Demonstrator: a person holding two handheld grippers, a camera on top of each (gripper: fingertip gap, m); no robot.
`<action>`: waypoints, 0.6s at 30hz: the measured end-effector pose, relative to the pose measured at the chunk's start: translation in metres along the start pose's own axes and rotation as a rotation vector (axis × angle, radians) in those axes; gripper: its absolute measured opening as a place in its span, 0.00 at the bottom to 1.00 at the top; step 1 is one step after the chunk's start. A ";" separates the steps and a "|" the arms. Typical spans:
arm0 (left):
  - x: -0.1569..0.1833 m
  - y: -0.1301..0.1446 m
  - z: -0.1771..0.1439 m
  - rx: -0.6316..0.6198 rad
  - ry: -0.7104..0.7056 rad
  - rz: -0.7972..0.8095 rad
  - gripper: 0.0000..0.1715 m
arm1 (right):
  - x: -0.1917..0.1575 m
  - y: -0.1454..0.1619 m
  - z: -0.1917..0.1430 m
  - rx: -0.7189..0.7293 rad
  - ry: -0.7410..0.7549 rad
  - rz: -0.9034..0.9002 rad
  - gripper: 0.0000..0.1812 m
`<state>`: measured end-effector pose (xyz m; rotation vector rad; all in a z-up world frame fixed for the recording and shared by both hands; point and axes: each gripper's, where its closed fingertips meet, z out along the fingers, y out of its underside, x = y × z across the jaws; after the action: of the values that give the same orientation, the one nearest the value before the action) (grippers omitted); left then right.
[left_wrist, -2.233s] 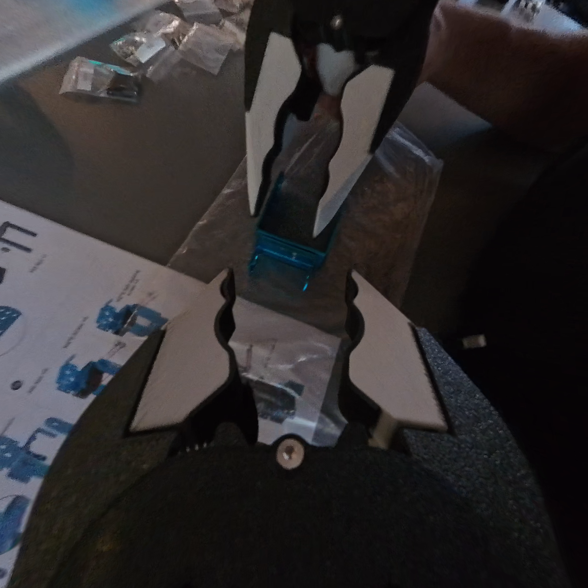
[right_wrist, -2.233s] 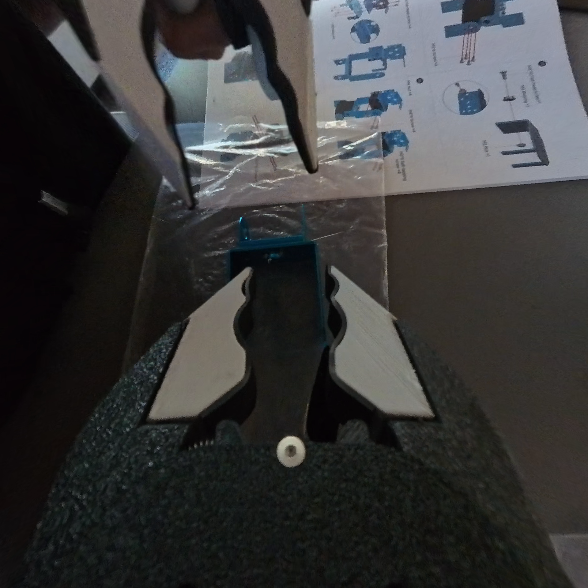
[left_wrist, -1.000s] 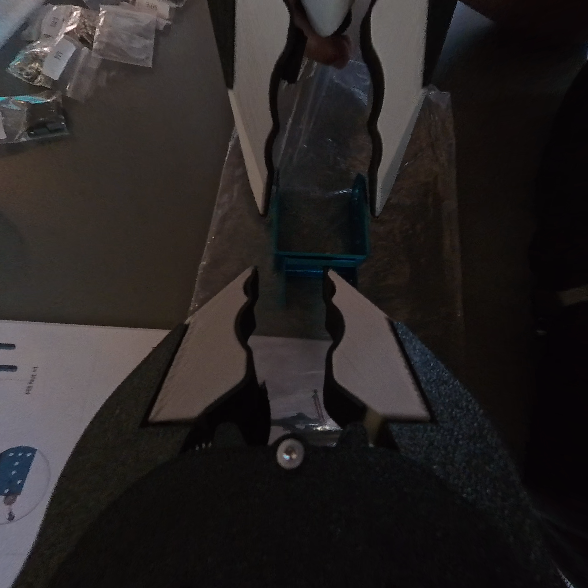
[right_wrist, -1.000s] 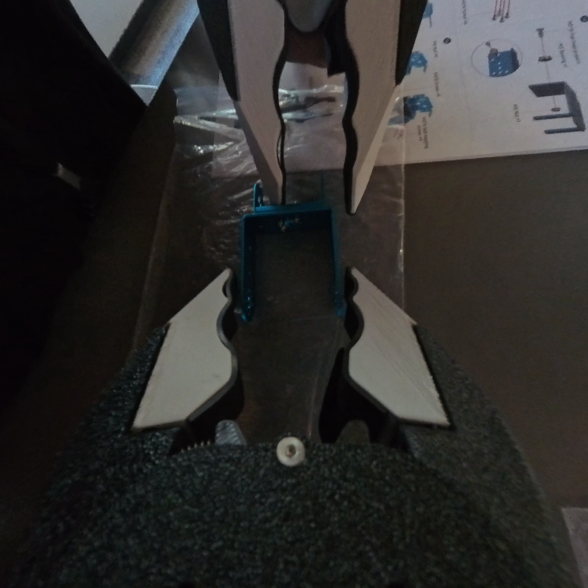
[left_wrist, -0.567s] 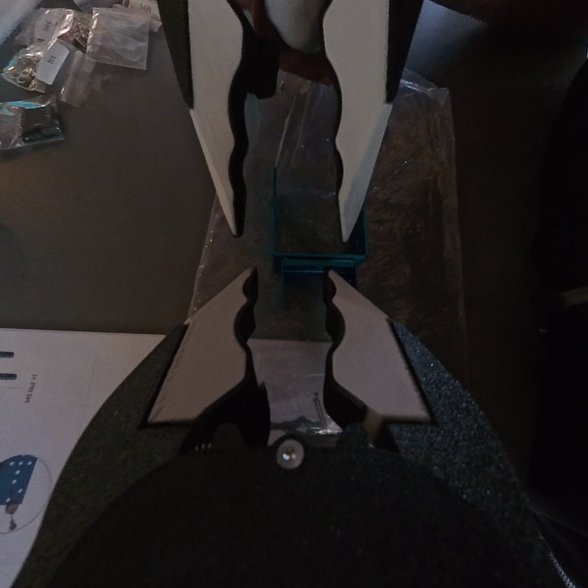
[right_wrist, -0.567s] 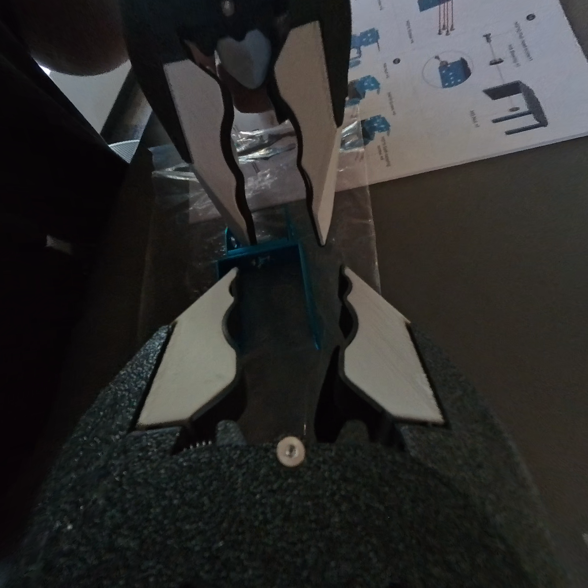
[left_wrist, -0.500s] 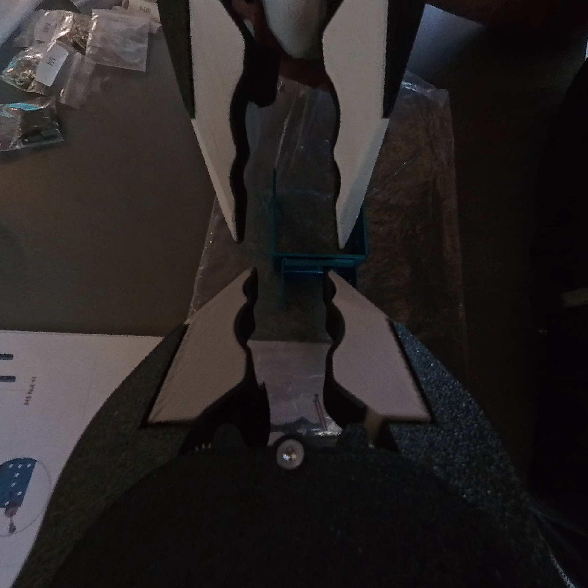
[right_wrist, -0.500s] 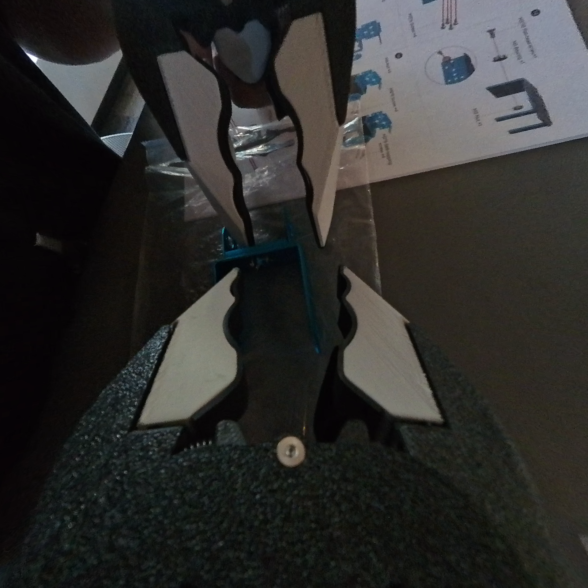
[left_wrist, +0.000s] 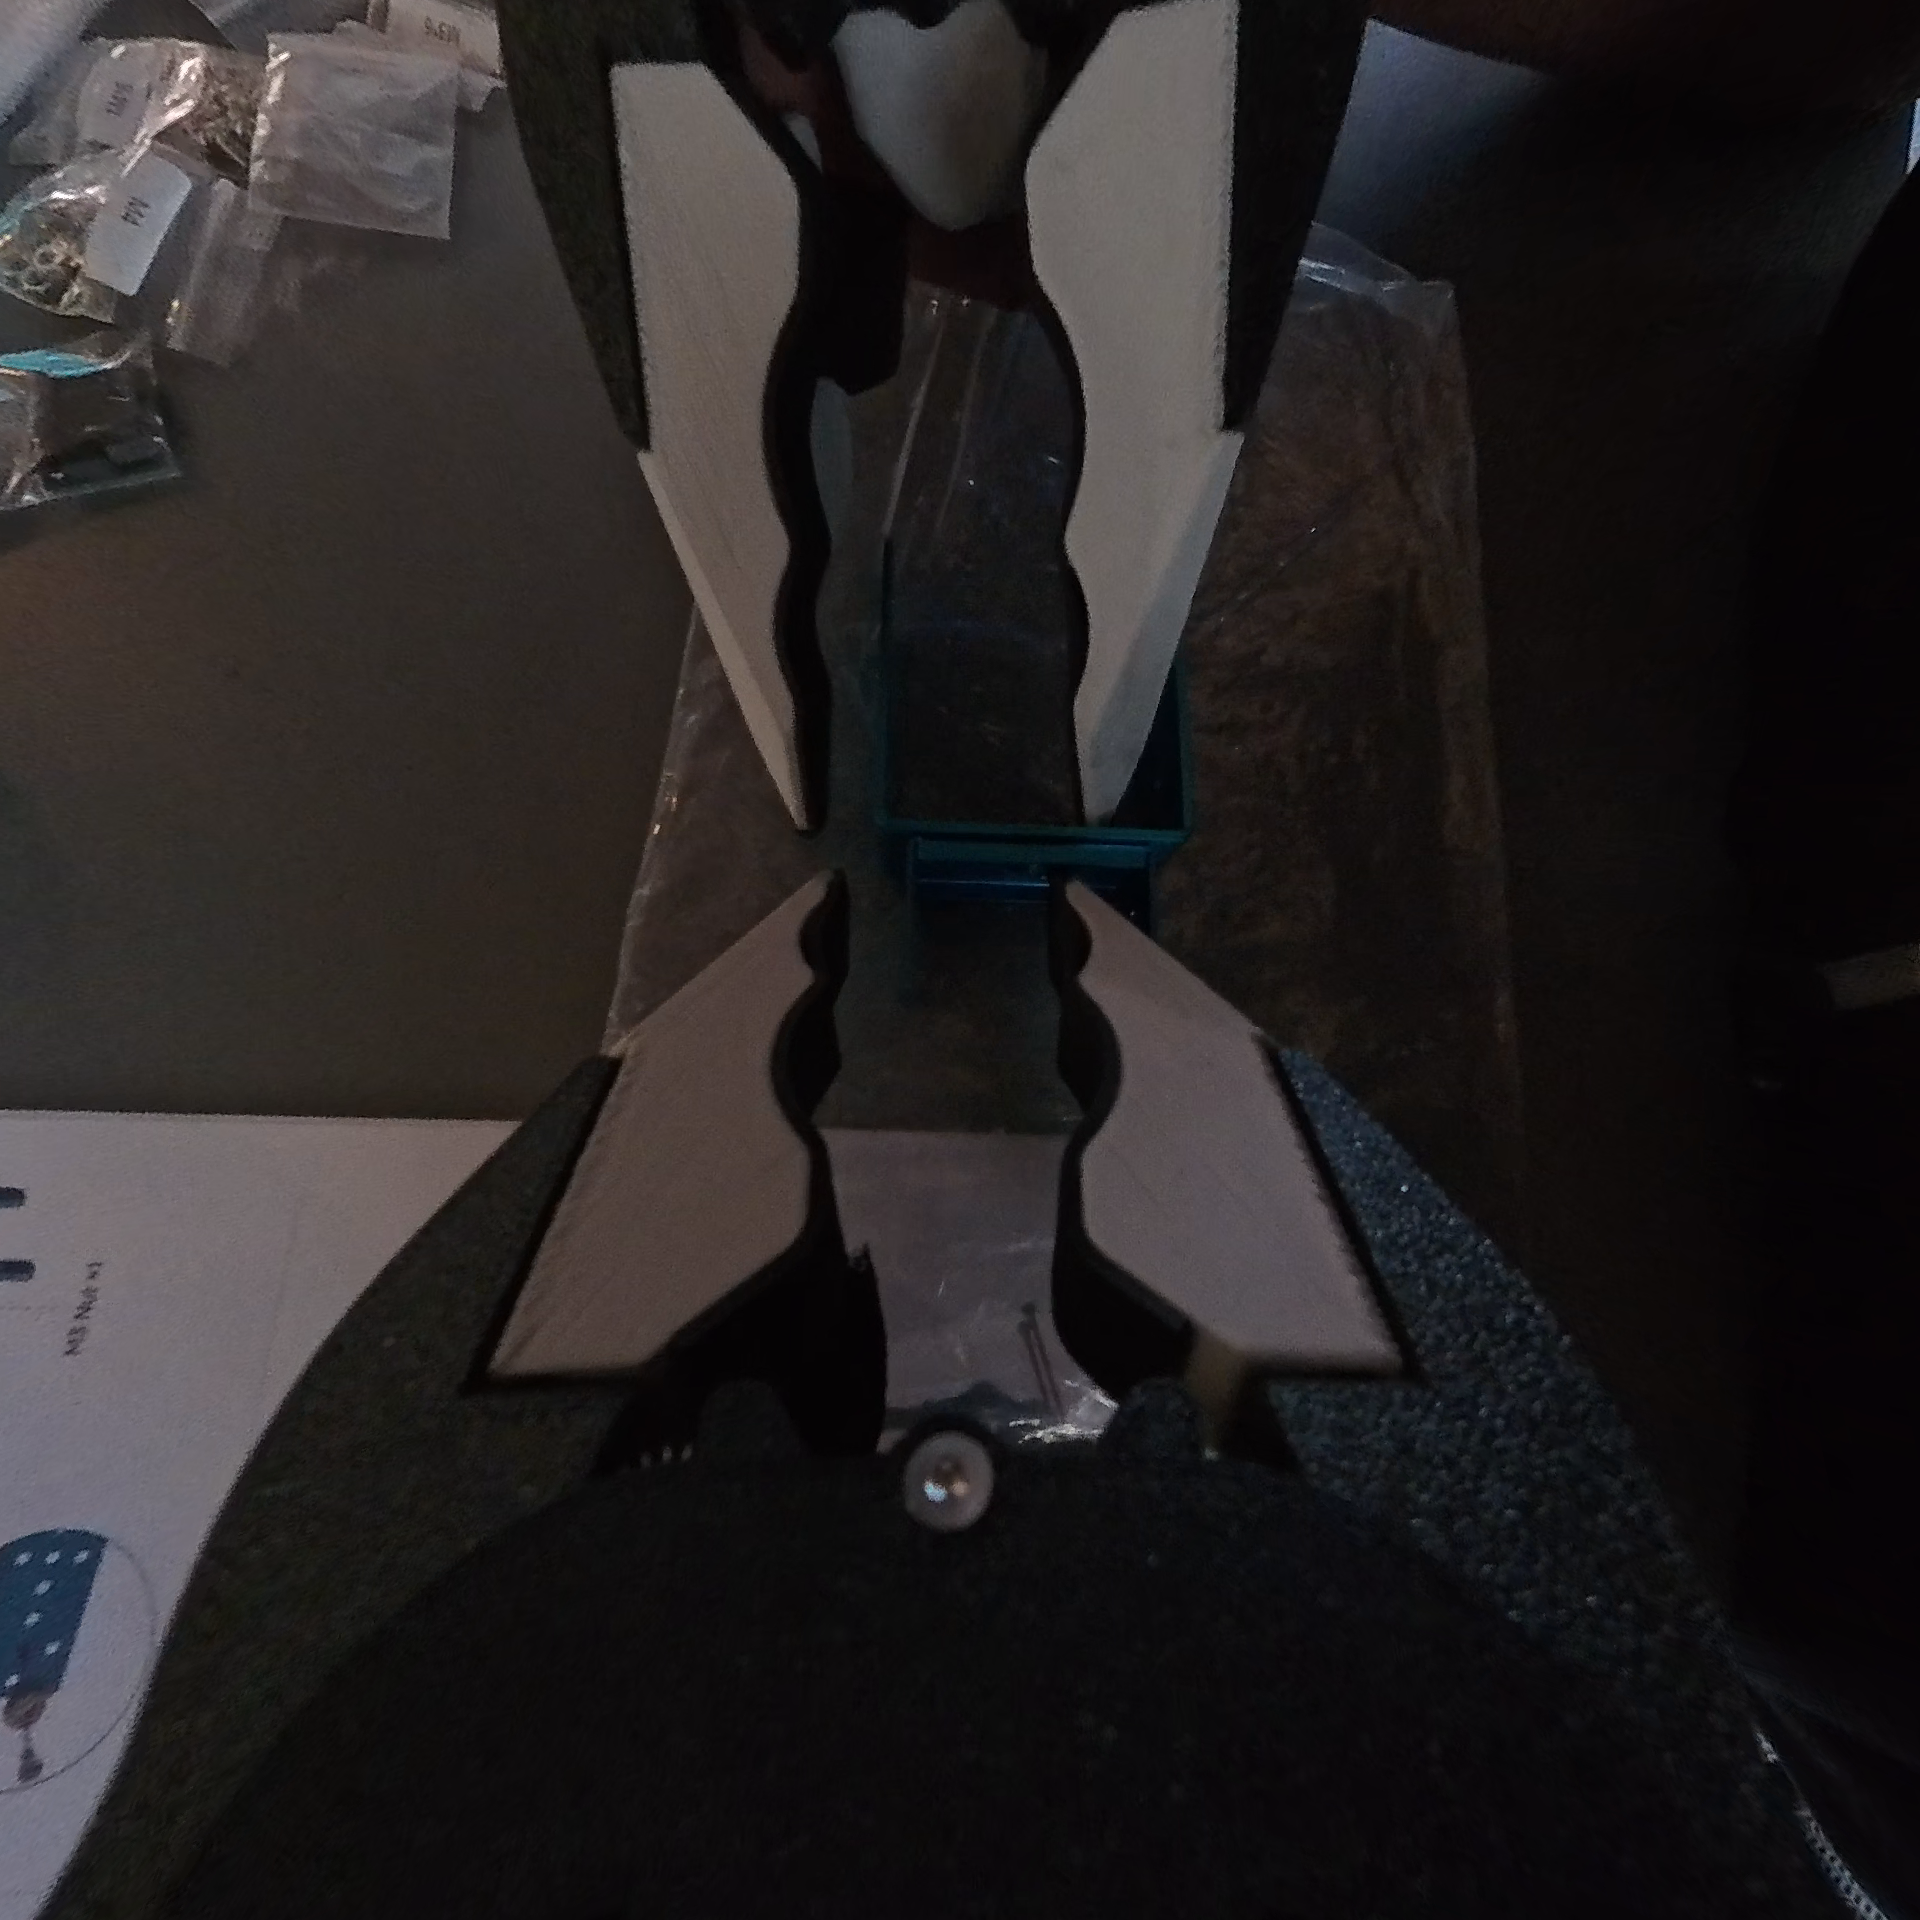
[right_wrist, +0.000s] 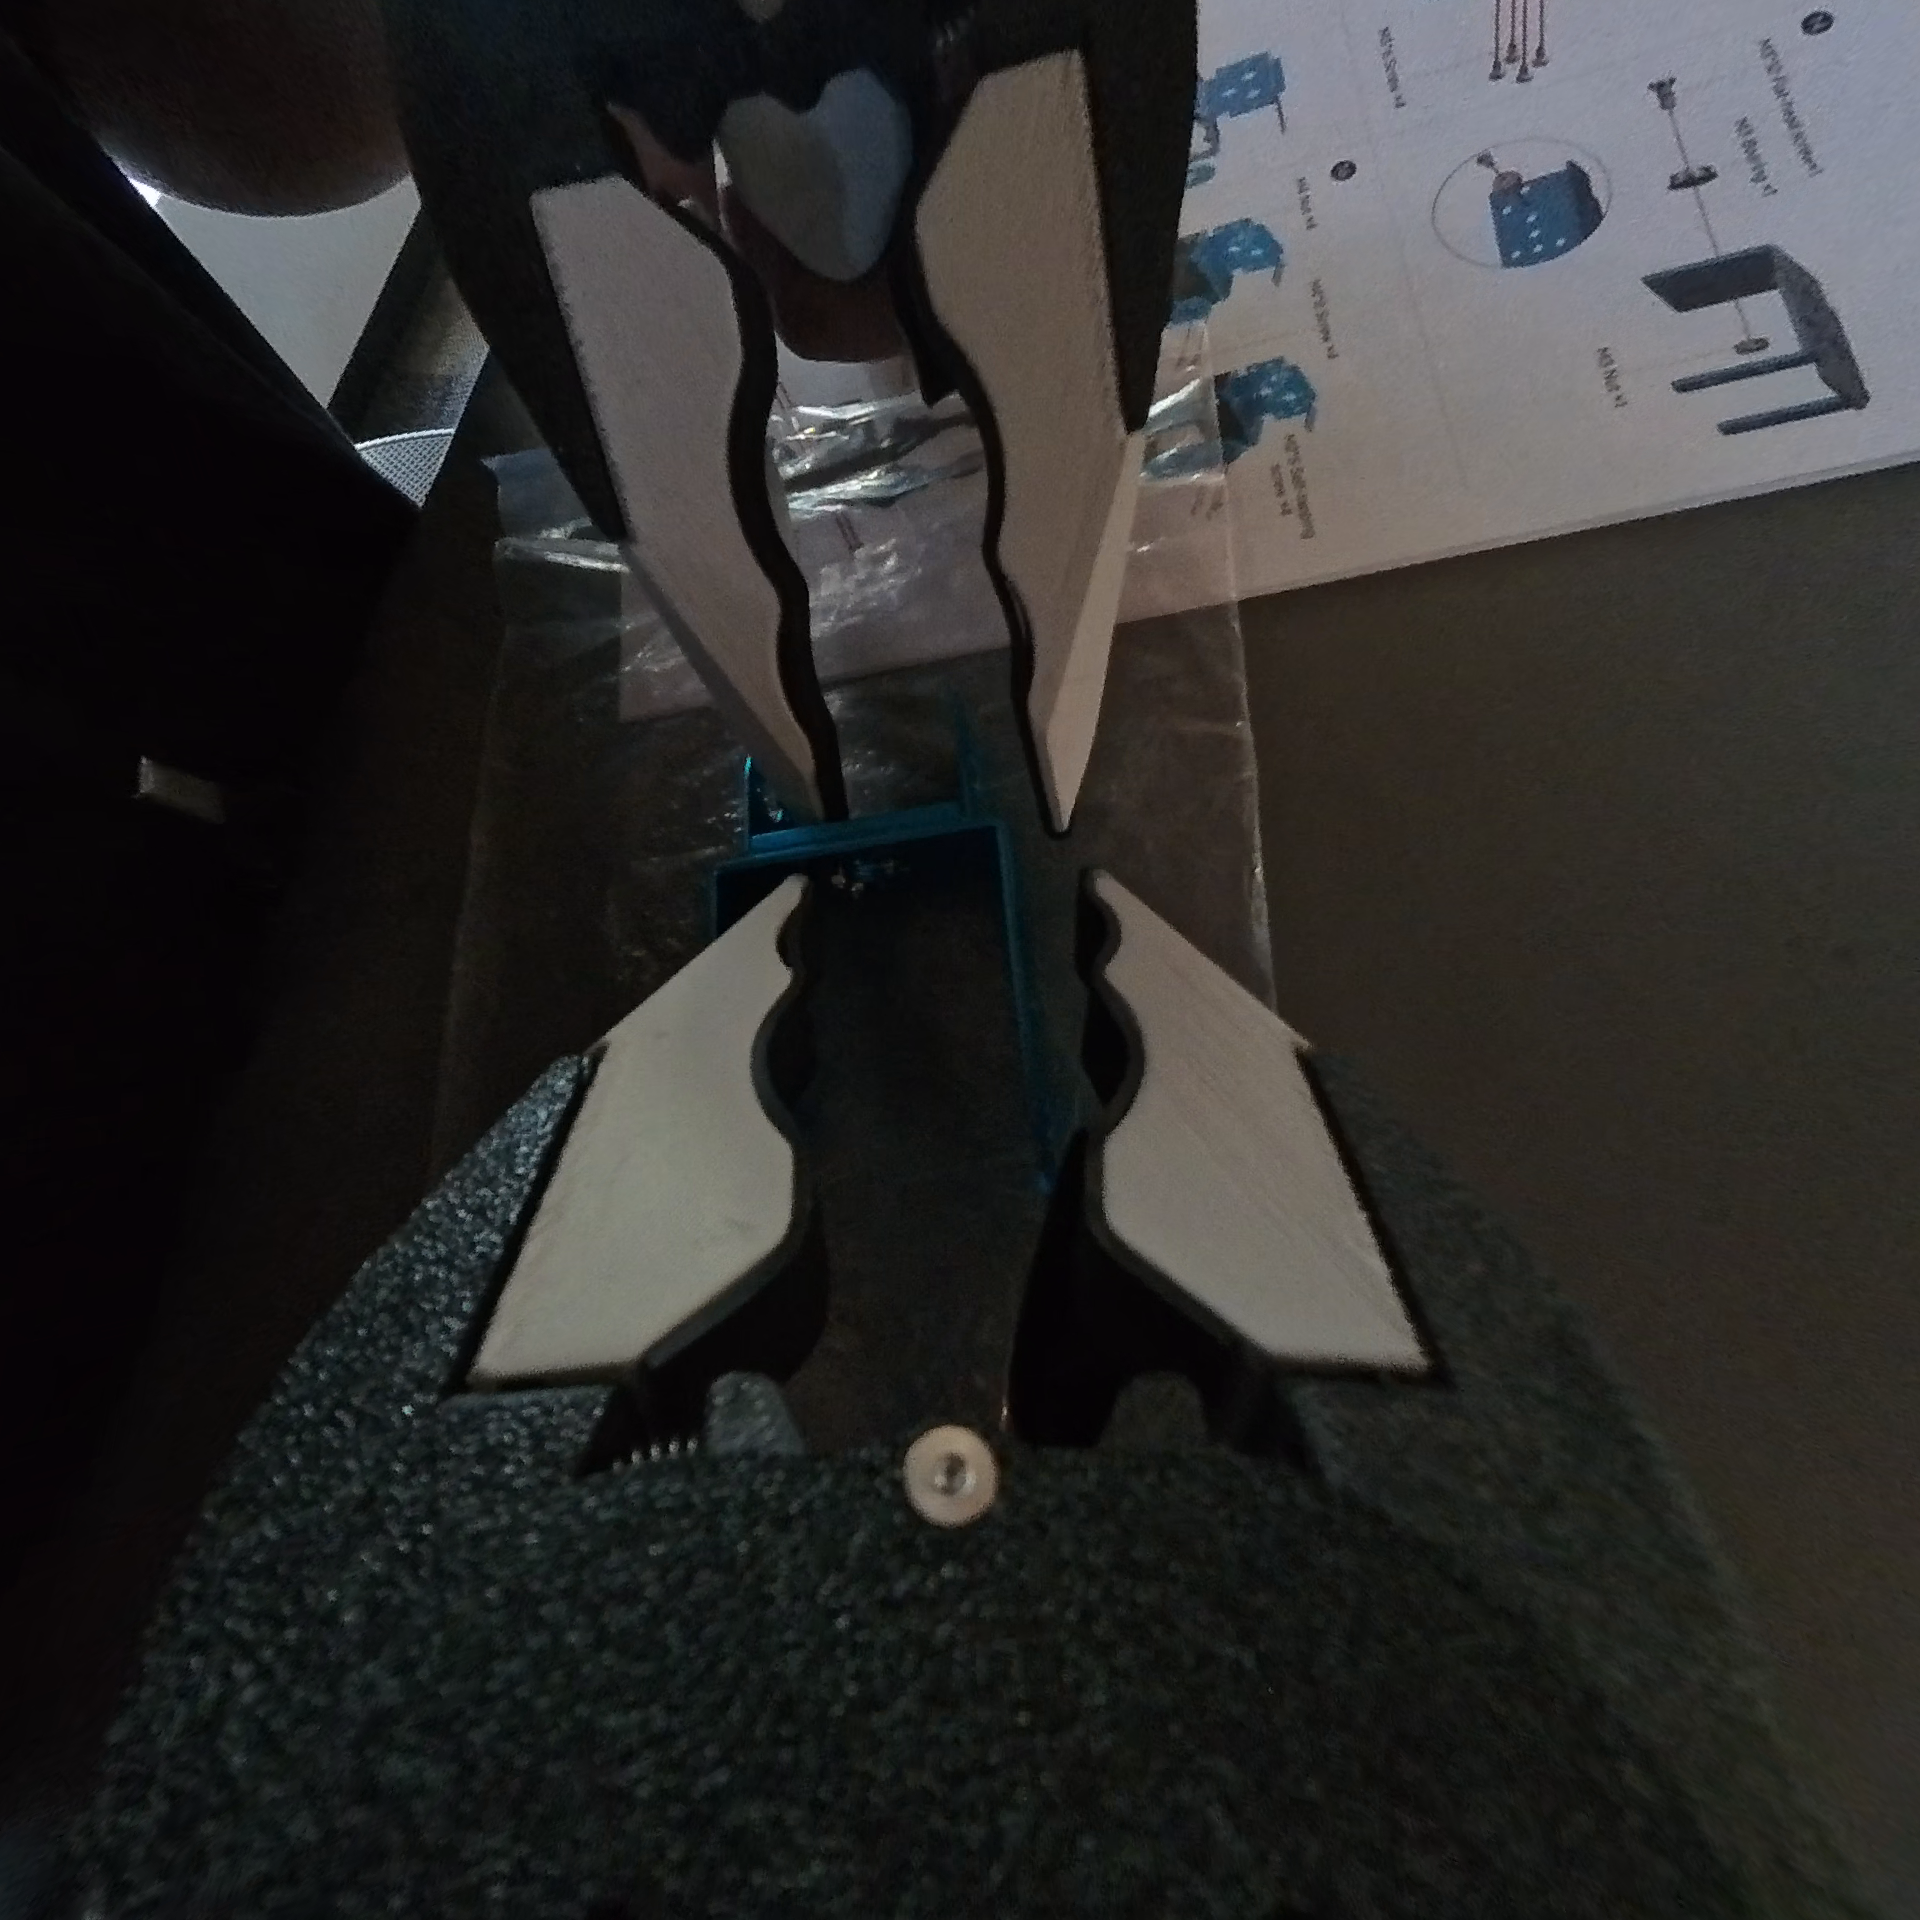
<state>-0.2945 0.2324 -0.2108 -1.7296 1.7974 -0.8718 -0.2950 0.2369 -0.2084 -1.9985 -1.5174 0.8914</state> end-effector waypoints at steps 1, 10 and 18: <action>0.000 0.000 0.000 -0.001 0.000 0.001 0.22 | 0.000 0.000 0.000 0.002 0.001 0.000 0.27; 0.002 0.000 0.002 -0.007 0.003 0.015 0.21 | -0.001 0.001 0.000 0.001 -0.007 -0.005 0.24; 0.003 0.000 0.002 -0.006 0.001 0.021 0.20 | 0.001 -0.005 -0.008 0.045 -0.009 0.005 0.22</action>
<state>-0.2936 0.2297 -0.2117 -1.7110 1.8172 -0.8596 -0.2923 0.2390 -0.1994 -1.9697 -1.4849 0.9291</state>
